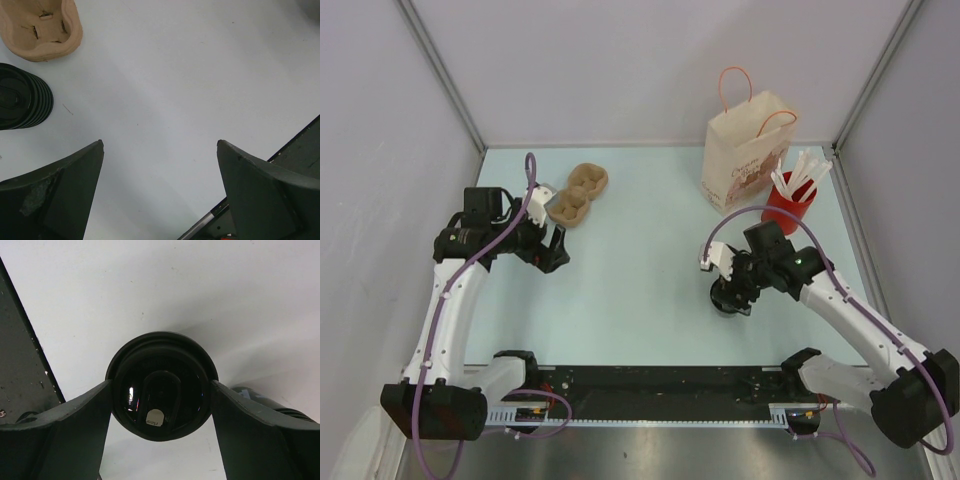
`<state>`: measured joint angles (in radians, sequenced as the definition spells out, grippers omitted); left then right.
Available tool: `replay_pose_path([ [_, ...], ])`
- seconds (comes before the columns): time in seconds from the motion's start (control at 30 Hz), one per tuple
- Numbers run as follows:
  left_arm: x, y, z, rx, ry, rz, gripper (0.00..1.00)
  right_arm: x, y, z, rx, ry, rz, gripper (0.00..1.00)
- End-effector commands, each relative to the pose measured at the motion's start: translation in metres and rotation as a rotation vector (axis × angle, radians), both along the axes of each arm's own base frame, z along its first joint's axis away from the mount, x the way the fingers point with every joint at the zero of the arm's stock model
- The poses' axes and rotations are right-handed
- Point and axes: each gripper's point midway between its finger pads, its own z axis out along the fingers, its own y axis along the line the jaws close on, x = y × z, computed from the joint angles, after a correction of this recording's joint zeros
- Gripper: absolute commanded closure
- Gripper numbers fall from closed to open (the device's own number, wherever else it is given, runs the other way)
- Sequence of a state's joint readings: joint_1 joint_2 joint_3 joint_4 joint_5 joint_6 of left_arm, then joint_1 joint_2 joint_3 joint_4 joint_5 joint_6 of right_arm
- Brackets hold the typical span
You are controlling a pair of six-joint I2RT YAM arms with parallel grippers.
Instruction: Pack the takeout coffee
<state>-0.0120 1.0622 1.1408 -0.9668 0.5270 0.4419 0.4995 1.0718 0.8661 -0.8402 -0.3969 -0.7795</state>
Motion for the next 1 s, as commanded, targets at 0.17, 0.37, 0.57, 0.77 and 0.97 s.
replay_pose_path([
  [0.17, 0.002, -0.002, 0.011, -0.028, -0.021, 0.003, 0.00, 0.001, -0.004, 0.012, 0.002, -0.057, -0.002, 0.14],
  [0.37, 0.001, -0.003, 0.013, -0.029, -0.026, 0.002, 0.01, 0.007, -0.002, 0.014, 0.012, -0.072, -0.020, 0.13],
  [0.57, 0.001, -0.003, 0.015, -0.032, -0.030, 0.000, 0.00, 0.024, 0.004, 0.046, 0.067, -0.180, -0.054, 0.07],
  [0.77, 0.000, -0.002, 0.013, -0.025, -0.032, 0.006, 0.01, 0.073, 0.007, 0.104, 0.144, -0.398, -0.205, 0.02],
  [0.97, 0.000, -0.001, 0.013, -0.023, -0.042, 0.013, 0.01, 0.142, -0.005, 0.158, 0.118, -0.619, -0.428, 0.00],
])
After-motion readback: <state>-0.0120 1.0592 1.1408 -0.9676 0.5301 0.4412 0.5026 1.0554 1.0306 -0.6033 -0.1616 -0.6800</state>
